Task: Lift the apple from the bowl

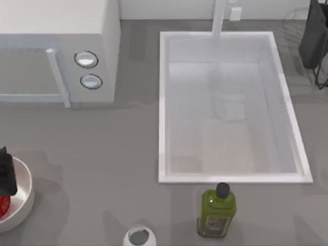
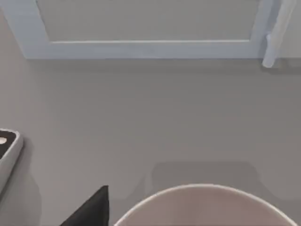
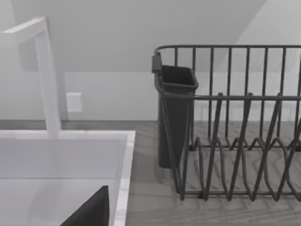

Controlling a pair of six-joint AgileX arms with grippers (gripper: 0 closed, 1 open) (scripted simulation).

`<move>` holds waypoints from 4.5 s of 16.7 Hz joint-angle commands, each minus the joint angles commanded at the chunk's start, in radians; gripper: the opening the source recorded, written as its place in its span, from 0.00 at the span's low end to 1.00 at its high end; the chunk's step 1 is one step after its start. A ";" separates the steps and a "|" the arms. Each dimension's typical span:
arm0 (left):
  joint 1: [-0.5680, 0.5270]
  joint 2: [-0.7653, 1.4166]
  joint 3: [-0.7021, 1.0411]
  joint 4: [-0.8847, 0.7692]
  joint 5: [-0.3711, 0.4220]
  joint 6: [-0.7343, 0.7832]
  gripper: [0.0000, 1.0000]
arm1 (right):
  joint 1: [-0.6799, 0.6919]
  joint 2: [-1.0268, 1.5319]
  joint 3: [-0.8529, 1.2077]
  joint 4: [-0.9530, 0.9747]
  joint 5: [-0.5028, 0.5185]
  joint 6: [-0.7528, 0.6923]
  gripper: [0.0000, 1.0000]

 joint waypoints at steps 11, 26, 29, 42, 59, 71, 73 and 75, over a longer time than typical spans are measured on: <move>0.054 0.858 0.527 -0.635 0.000 0.064 1.00 | 0.000 0.000 0.000 0.000 0.000 0.000 1.00; 0.059 1.046 0.421 -0.400 0.000 0.073 1.00 | 0.000 0.000 0.000 0.000 0.000 0.000 1.00; 0.061 1.113 0.342 -0.250 0.000 0.076 1.00 | 0.000 0.000 0.000 0.000 0.000 0.000 1.00; 0.063 1.149 0.302 -0.191 0.000 0.077 0.55 | 0.000 0.000 0.000 0.000 0.000 0.000 1.00; 0.055 1.069 0.368 -0.234 0.009 0.073 0.00 | 0.000 0.000 0.000 0.000 0.000 0.000 1.00; 0.046 1.049 1.044 -0.973 0.008 0.063 0.00 | 0.000 0.000 0.000 0.000 0.000 0.000 1.00; 0.044 1.031 1.171 -1.110 0.008 0.061 0.00 | 0.000 0.000 0.000 0.000 0.000 0.000 1.00; 0.041 1.011 1.265 -1.206 0.007 0.058 0.00 | 0.000 0.000 0.000 0.000 0.000 0.000 1.00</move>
